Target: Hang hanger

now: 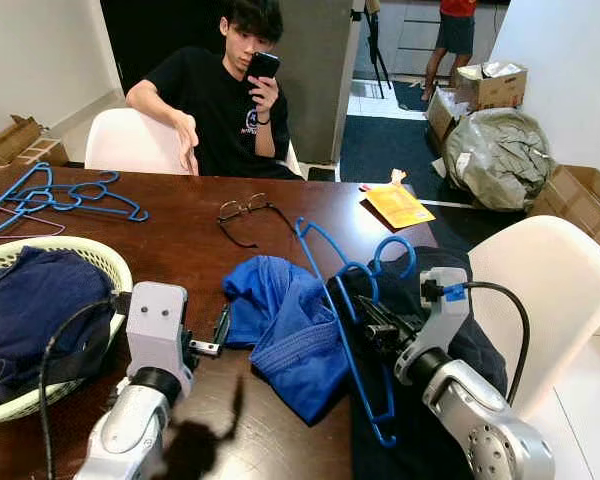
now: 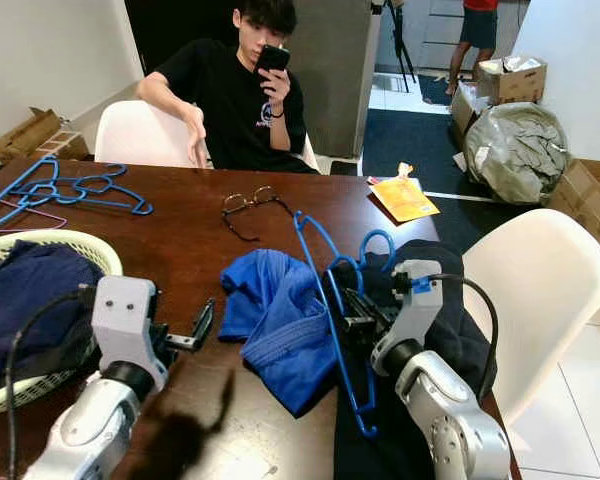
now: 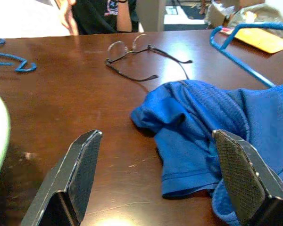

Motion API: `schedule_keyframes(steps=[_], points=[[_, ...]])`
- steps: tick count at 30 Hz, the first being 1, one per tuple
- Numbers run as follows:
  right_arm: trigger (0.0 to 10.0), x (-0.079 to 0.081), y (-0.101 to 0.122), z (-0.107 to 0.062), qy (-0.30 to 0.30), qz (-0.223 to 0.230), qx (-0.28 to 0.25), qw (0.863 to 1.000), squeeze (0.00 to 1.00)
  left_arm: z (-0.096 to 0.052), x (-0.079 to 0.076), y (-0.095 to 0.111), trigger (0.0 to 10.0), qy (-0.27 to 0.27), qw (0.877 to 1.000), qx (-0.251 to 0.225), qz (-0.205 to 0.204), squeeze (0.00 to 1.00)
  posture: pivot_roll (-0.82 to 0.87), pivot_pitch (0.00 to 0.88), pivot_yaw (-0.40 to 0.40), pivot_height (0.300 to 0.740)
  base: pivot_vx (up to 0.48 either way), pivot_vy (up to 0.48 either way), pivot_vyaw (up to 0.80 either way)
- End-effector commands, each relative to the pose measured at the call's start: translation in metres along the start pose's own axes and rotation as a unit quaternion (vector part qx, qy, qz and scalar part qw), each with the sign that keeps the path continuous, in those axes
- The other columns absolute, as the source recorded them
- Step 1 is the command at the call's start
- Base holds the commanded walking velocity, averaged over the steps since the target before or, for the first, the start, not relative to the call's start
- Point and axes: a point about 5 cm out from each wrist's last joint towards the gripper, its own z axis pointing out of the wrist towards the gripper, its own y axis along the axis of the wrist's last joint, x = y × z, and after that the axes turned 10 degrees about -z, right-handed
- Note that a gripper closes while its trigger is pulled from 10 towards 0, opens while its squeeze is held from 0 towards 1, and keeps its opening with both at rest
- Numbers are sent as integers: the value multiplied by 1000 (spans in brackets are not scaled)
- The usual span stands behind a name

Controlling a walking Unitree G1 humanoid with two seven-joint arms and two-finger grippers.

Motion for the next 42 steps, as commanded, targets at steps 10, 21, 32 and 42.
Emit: schedule_keyframes(steps=[10,21,32,42], points=[[10000,-3,1,-1,-7,-5,-3,1000,0,2,3,-5,10000,-1,999,12,-32,0,62,47,-33,740,0,0,0],[10000,-2,1,0,-4,-3,-3,1000,0,2,4,-5,10000,0,999,10,-34,0,63,51,-37,740,0,0,0],[10000,-2,0,-1,-3,-4,0,1000,0,2,5,-7,10000,0,999,12,-46,0,57,44,-37,740,0,0,0],[10000,-2,-2,-1,0,-5,4,1000,0,2,5,-8,10000,0,999,12,-49,0,60,32,-44,740,0,0,0]])
